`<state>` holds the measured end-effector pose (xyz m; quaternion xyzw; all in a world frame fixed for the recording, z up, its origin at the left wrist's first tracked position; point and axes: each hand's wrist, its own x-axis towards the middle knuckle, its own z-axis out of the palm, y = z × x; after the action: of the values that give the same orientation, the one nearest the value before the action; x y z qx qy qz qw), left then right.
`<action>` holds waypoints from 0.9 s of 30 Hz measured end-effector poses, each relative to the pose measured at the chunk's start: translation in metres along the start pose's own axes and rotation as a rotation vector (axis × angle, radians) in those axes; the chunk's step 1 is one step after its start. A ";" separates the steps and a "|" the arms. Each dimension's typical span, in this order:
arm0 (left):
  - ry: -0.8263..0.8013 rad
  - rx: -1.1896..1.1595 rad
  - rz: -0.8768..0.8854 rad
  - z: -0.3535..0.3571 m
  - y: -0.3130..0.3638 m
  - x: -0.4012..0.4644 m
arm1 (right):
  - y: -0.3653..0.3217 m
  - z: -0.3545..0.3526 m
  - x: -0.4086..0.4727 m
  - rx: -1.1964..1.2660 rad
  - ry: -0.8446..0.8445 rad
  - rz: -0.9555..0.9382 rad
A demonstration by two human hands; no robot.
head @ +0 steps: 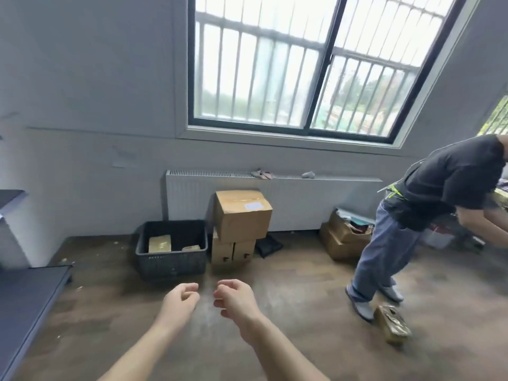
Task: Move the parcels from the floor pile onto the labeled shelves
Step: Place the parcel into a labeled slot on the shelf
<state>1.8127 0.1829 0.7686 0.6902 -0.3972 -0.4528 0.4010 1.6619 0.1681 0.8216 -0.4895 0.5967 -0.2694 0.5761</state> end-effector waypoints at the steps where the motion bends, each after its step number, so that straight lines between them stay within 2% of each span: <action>1: 0.000 0.009 0.000 -0.001 0.008 0.019 | -0.007 0.001 0.020 0.009 0.005 0.001; 9: 0.009 0.066 -0.082 -0.009 0.023 0.151 | -0.050 0.023 0.165 -0.031 -0.073 0.077; 14: 0.094 0.124 -0.170 -0.024 0.010 0.247 | -0.061 0.040 0.279 -0.059 -0.174 0.110; 19: 0.183 0.184 -0.315 -0.034 0.010 0.318 | -0.059 0.031 0.377 -0.075 -0.247 0.260; 24: 0.218 0.121 -0.268 -0.035 0.052 0.401 | -0.103 0.014 0.462 -0.103 -0.304 0.281; 27: 0.235 0.052 -0.193 -0.035 0.094 0.450 | -0.137 0.009 0.514 -0.097 -0.265 0.270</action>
<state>1.9518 -0.2549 0.7255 0.7835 -0.2909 -0.3949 0.3814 1.7811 -0.3413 0.7231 -0.4634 0.5883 -0.0936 0.6561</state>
